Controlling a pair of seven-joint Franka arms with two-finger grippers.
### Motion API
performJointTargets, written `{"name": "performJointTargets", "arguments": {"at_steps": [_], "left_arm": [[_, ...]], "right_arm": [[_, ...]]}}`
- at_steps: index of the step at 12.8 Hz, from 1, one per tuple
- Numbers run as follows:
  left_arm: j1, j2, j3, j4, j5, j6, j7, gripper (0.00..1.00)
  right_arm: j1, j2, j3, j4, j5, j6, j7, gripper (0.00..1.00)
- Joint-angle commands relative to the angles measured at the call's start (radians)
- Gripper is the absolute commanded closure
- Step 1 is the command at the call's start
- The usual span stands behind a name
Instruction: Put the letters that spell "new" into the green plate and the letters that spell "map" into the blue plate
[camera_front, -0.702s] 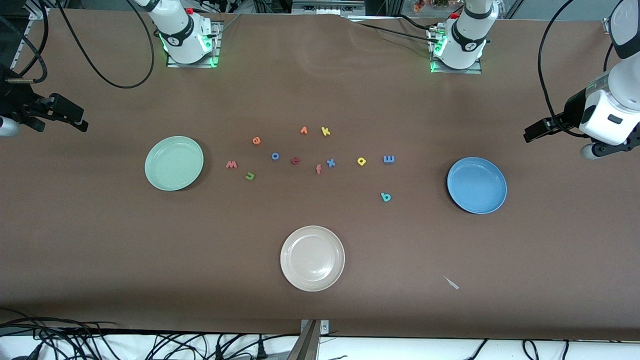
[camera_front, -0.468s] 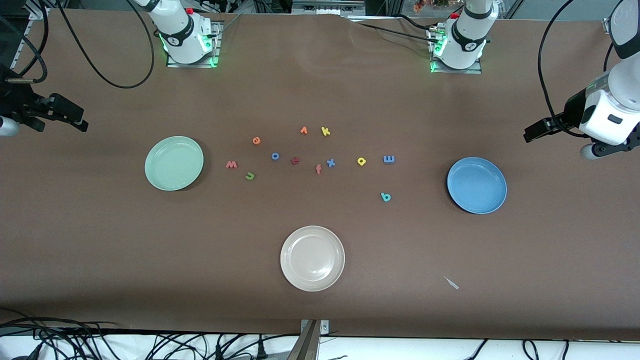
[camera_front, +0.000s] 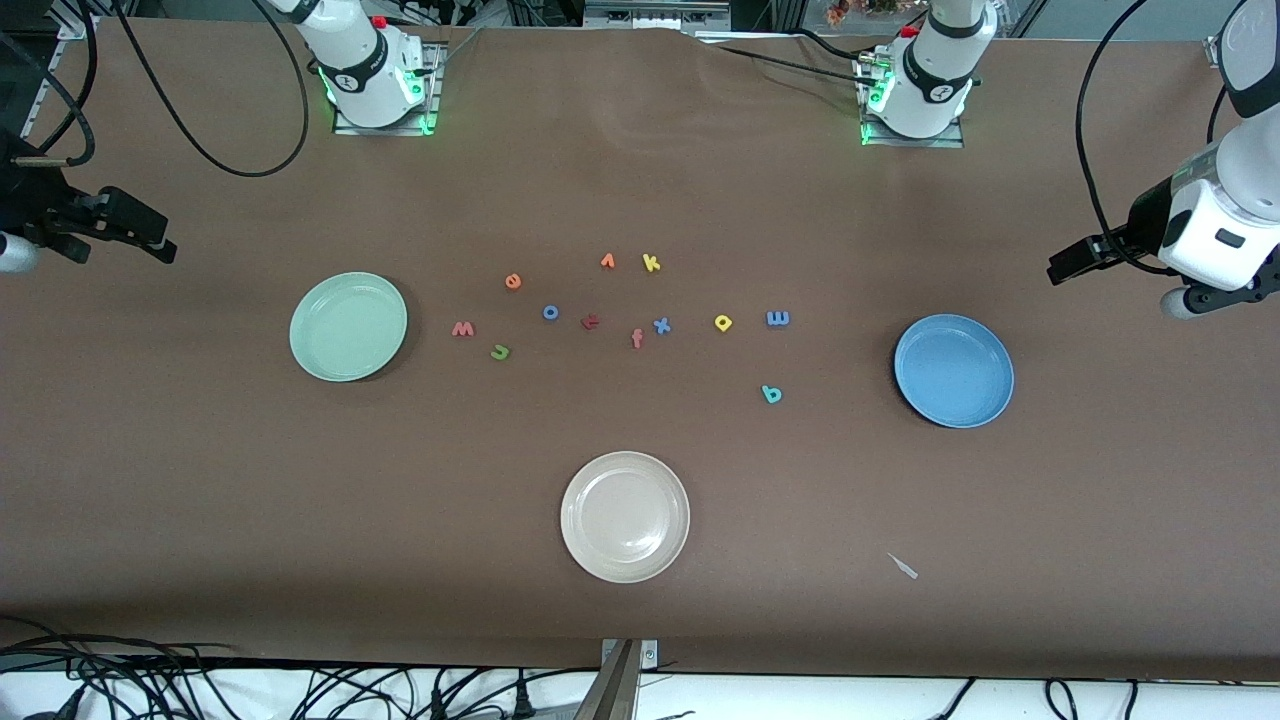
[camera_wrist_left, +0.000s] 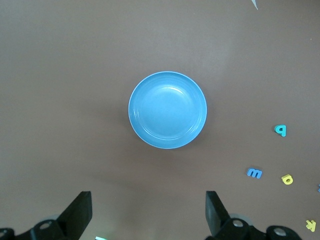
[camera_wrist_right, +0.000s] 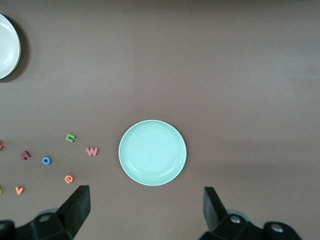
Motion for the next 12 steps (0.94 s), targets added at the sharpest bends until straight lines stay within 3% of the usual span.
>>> {"name": "performJointTargets", "arguments": {"at_steps": [1, 12], "left_arm": [[0.001, 0.001, 0.003, 0.01, -0.026, -0.016, 0.01, 0.0], [-0.001, 0.002, 0.003, 0.011, -0.024, -0.025, 0.014, 0.0]], "right_arm": [[-0.004, -0.007, 0.001, 0.005, -0.009, -0.016, -0.011, 0.0], [-0.004, -0.004, 0.001, 0.003, -0.009, -0.016, -0.011, 0.0]]}}
